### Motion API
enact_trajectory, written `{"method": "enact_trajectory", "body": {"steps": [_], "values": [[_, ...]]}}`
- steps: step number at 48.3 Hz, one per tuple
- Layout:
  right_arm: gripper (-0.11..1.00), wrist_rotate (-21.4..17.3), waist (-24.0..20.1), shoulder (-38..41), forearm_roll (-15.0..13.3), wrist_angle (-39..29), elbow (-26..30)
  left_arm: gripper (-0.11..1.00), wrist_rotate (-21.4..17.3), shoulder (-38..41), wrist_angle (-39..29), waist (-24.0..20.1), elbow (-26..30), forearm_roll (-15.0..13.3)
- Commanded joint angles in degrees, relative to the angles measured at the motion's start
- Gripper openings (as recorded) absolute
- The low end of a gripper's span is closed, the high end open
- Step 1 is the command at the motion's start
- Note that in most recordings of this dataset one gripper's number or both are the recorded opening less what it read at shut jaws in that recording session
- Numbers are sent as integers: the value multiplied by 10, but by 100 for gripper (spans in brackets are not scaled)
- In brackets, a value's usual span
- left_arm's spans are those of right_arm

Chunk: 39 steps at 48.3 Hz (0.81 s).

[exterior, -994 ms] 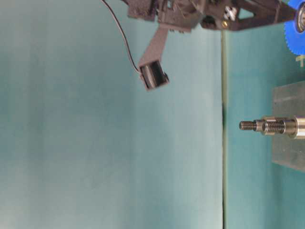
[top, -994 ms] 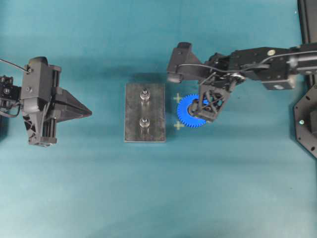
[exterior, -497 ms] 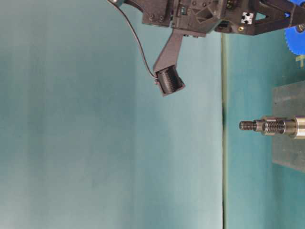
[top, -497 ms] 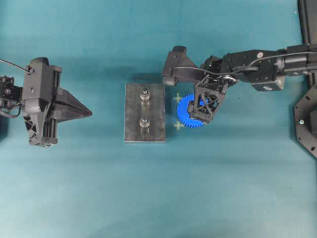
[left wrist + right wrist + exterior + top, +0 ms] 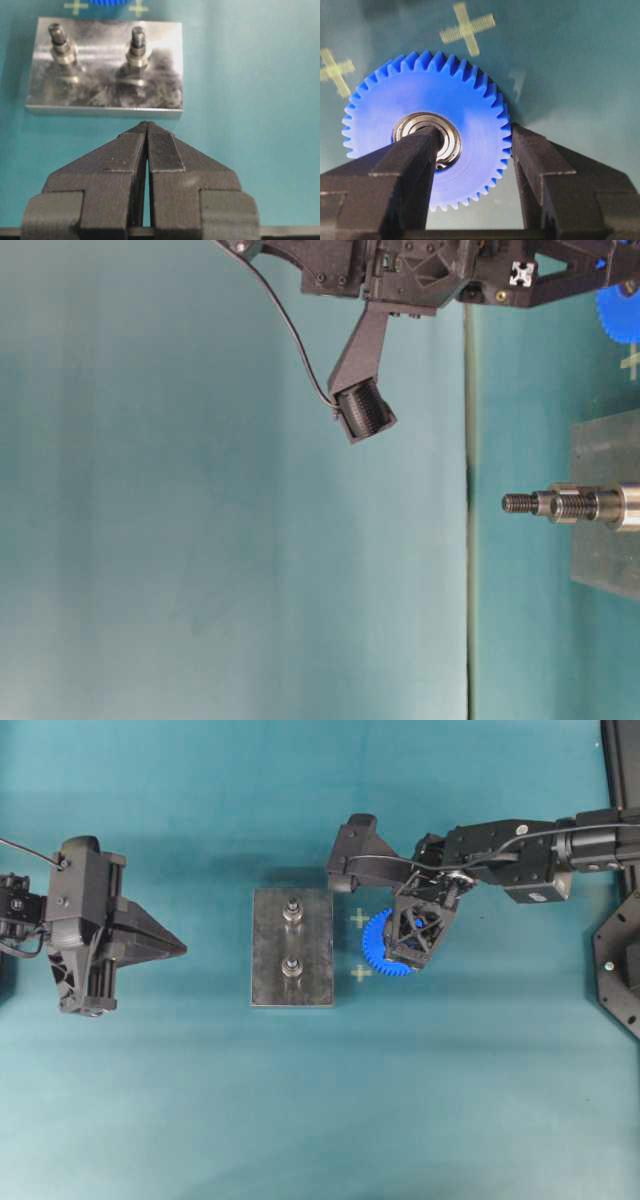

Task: Fit the large gear onto the shaft.
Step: 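Lift the blue gear and carry it over the upper shaft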

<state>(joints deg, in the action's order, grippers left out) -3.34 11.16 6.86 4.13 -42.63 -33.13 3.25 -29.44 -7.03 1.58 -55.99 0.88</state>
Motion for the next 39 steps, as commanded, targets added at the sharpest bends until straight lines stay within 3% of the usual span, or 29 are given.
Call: {"method": "enact_trajectory", "body": {"steps": [1, 19, 39], "values": [[47, 0, 1, -28, 3, -20, 32, 0, 2, -2, 5, 1, 4, 2], [47, 4, 11, -35, 1, -145, 182, 0, 2, 0, 5, 1, 3, 2], [47, 12, 21, 62, 5, -199, 344, 0, 12, 3, 5, 3, 5, 2]]}}
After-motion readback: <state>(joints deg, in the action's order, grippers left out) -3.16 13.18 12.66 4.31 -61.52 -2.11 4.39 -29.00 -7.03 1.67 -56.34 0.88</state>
